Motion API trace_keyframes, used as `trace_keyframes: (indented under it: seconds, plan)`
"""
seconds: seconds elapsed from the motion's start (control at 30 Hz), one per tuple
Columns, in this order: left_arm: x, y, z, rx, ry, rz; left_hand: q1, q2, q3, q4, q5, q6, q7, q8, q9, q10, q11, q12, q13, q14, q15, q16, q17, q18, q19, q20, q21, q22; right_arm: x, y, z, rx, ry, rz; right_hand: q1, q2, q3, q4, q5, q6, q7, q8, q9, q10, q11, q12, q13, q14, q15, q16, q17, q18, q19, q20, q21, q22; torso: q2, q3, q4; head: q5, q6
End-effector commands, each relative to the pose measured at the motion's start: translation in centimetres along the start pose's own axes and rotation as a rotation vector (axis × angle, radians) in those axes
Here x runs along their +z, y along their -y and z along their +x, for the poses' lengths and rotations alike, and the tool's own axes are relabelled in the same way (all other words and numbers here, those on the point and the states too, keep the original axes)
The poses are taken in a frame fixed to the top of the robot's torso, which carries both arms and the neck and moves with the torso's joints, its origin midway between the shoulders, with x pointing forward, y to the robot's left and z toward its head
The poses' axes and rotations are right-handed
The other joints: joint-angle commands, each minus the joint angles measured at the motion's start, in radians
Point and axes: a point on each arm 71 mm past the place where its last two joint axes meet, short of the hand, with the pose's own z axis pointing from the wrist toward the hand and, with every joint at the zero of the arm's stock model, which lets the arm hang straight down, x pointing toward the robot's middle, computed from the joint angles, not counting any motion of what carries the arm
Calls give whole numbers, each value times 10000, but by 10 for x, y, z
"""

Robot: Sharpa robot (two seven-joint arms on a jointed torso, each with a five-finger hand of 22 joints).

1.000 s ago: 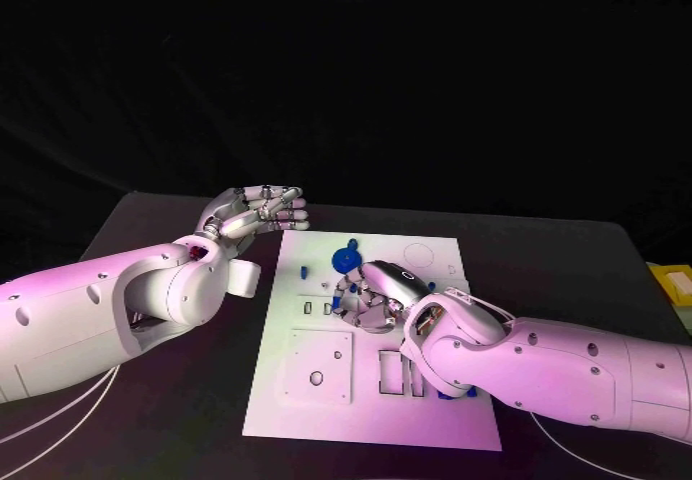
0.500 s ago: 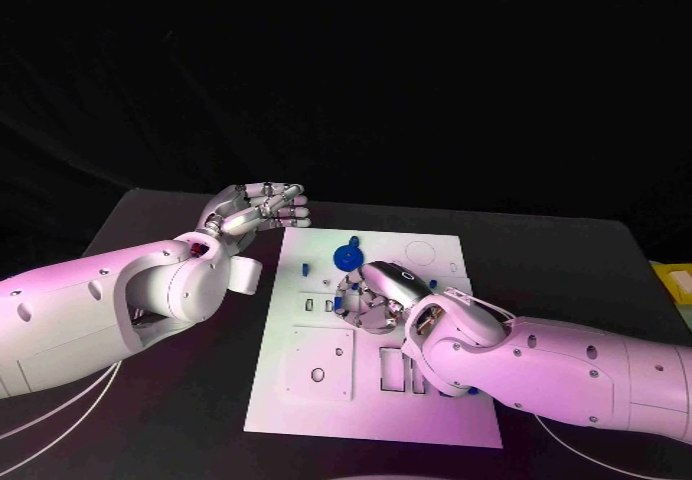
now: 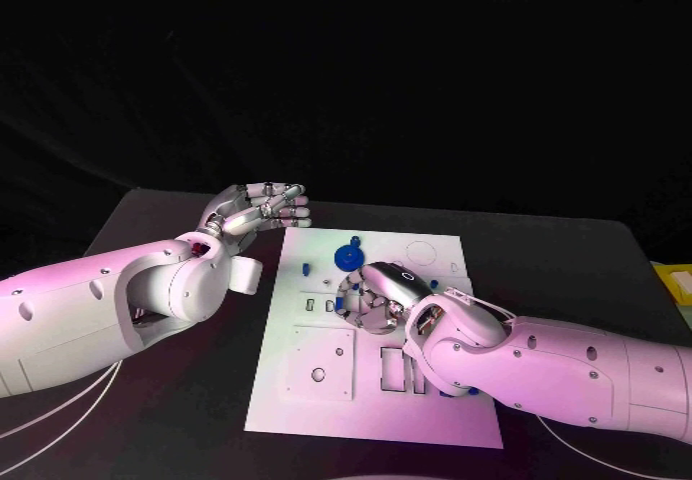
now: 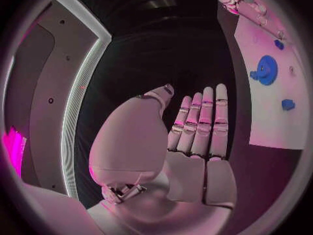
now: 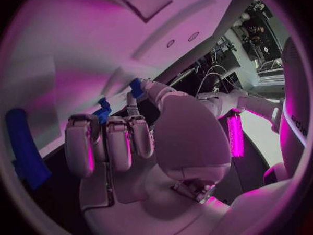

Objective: Assemble the parts on the task board

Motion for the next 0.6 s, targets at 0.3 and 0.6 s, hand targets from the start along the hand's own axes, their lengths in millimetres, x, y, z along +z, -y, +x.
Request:
trace_keyframes:
  seconds: [0.3, 0.6]
  plan:
    - [0, 0, 3, -122, -221, 7, -50, -29, 73, 13, -37, -28, 360, -52, -11, 47, 6, -80, 7, -45, -33, -43, 18, 122, -63, -3, -30, -20, 0, 0, 3, -205, -154, -41, 10, -169, -49, -18, -30, -243, 62, -137, -58, -43, 72, -82, 1276, 1043, 24, 15, 2551, -133, 227, -14, -95, 1787, 3, -2, 0, 18, -12]
    - [0, 0, 3, -130, -238, -18, -50, -29, 73, 13, -37, -28, 360, -52, -11, 47, 6, -80, 7, -45, -33, -43, 18, 122, -63, -3, -30, -20, 0, -2, 3, -179, -125, -129, -36, -285, -89, 3, -104, -503, 188, -320, -140, -98, 186, -127, 1228, 1038, 121, 7, 2531, -124, 201, 67, -140, 1765, 0, 1, -4, 23, -26]
